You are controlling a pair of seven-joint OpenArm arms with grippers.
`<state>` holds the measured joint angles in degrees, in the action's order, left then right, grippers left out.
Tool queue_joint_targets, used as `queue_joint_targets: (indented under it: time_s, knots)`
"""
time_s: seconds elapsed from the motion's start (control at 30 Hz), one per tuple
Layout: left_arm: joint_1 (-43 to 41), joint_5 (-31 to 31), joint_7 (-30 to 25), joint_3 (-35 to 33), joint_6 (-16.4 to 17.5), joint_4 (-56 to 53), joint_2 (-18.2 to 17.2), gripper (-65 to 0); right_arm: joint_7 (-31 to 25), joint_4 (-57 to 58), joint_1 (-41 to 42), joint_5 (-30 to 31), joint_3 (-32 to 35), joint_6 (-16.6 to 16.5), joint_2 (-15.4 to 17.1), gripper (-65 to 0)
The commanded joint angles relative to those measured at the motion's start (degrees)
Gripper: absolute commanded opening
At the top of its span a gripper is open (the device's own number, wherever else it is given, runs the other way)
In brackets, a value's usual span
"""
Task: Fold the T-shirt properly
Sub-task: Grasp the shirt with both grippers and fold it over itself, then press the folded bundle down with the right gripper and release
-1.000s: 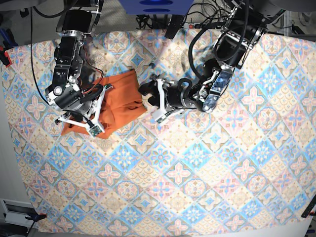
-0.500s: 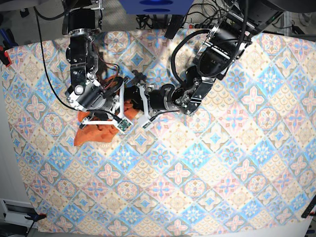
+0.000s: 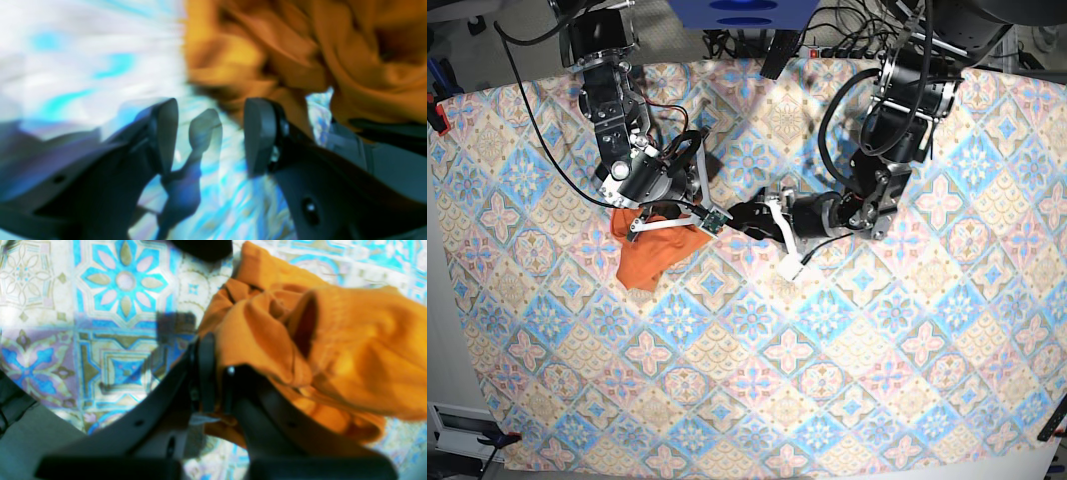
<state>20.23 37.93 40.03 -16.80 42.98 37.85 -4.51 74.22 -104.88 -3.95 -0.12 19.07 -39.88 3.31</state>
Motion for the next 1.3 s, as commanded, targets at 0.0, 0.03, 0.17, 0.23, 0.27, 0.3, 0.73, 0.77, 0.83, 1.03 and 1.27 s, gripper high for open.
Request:
queue_joint_targets:
  time_s: [0.0, 0.03, 0.17, 0.23, 0.27, 0.3, 0.73, 0.77, 0.83, 1.03, 1.27]
  knots:
    - [0.4, -2.4, 3.0, 1.3, -3.0, 0.0, -1.6, -33.7, -1.1, 0.6, 0.8, 0.2, 0.0, -0.1, 0.0, -62.8]
    - [0.4, -1.7, 3.4, 2.6, -3.0, 0.0, -2.6, -33.7, -1.7, 1.9, 0.8, 0.2, 0.2, -0.1, 0.0, -62.8]
    - [-0.1, 1.2, 4.0, 5.6, -3.0, 0.0, -6.4, -33.7, -5.8, 6.4, 0.8, 0.3, 0.2, -0.1, -0.4, -62.7]
    - [-0.1, 1.8, 4.0, 5.4, -3.0, 0.0, -7.6, -33.7, -7.0, 8.8, 0.8, 0.3, 0.2, -0.1, -0.5, -62.5]
    - [-0.1, 2.1, 4.0, 5.4, -3.0, 0.0, -8.1, -33.7, -7.2, 10.2, 1.1, 0.3, 0.2, -0.1, -0.9, -62.4]
    - [-0.1, 2.2, 3.9, 5.4, -3.0, 0.0, -8.7, -33.7, -7.0, 11.2, 1.1, 0.3, 0.3, -0.1, -1.7, -62.3]
    - [0.3, 2.4, 3.4, 5.9, -3.0, 0.0, -12.3, -33.7, -3.7, 7.9, 5.5, 0.3, 10.2, -0.1, -2.4, -35.9]
    - [0.3, 2.4, 3.4, 5.8, -3.0, 0.0, -12.4, -33.7, -3.7, 7.8, 5.7, 0.3, 10.1, -0.1, -2.4, -33.9]
    - [0.2, 2.3, 3.4, 5.8, -3.0, 0.0, -12.4, -33.7, -3.7, 6.8, 5.7, 0.3, 8.8, -0.1, -2.4, -31.7]
    - [0.0, 2.0, 3.4, 5.8, -3.0, 0.0, -12.4, -33.7, -2.2, -3.2, 5.4, 0.3, 8.3, -0.1, -2.1, -31.8]
    - [0.0, 1.8, 3.4, 5.4, -3.0, 0.0, -12.4, -33.7, 1.5, -6.1, 7.2, 0.2, 8.1, -0.1, -3.2, -40.2]
